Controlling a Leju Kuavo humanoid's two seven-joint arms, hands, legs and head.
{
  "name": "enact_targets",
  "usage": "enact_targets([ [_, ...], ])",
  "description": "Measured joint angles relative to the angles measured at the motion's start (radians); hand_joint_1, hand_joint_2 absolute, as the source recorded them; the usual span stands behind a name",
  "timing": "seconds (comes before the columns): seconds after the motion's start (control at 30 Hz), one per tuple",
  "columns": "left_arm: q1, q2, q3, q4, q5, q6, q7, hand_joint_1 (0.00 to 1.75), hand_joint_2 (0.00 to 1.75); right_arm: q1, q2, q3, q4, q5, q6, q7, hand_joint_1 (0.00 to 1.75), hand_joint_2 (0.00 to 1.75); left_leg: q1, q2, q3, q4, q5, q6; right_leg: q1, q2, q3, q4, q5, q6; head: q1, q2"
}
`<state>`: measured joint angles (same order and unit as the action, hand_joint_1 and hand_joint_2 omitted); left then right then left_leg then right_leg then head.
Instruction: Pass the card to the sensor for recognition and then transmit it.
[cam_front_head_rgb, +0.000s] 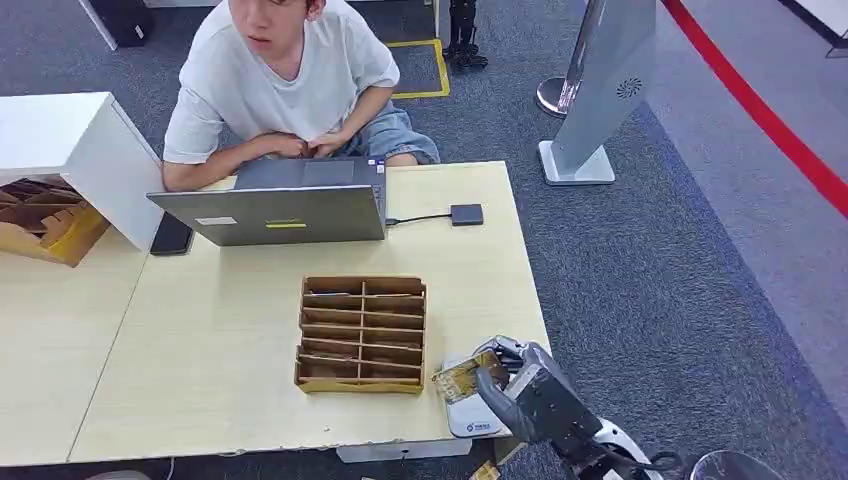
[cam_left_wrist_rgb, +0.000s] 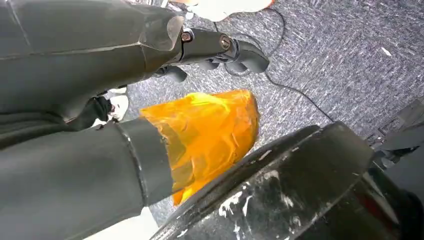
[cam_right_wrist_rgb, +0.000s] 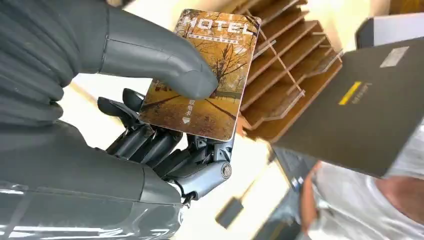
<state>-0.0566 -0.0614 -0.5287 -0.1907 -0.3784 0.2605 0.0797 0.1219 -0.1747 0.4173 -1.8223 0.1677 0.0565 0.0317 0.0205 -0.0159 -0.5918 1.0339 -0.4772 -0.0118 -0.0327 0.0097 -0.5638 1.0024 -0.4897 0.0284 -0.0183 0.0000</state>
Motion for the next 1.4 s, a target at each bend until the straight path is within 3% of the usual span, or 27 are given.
enact_targets([
  [0.4,0.001,0.000,0.000,0.000,-0.023,0.000,0.000,0.00,0.00,-0.041,0.004,-0.014,0.151,-0.155,0.008,0.041,1.75,1.75,0.000,0.000,0.000,0.000,0.000,0.000,0.000,0.000,0.000,0.000,0.000,0.000,0.000,0.000],
  [1.4,0.001,0.000,0.000,0.000,-0.040,-0.003,0.003,0.00,0.00,-0.089,0.018,-0.053,0.372,-0.163,-0.013,0.072,1.75,1.75,0.000,0.000,0.000,0.000,0.000,0.000,0.000,0.000,0.000,0.000,0.000,0.000,0.000,0.000],
])
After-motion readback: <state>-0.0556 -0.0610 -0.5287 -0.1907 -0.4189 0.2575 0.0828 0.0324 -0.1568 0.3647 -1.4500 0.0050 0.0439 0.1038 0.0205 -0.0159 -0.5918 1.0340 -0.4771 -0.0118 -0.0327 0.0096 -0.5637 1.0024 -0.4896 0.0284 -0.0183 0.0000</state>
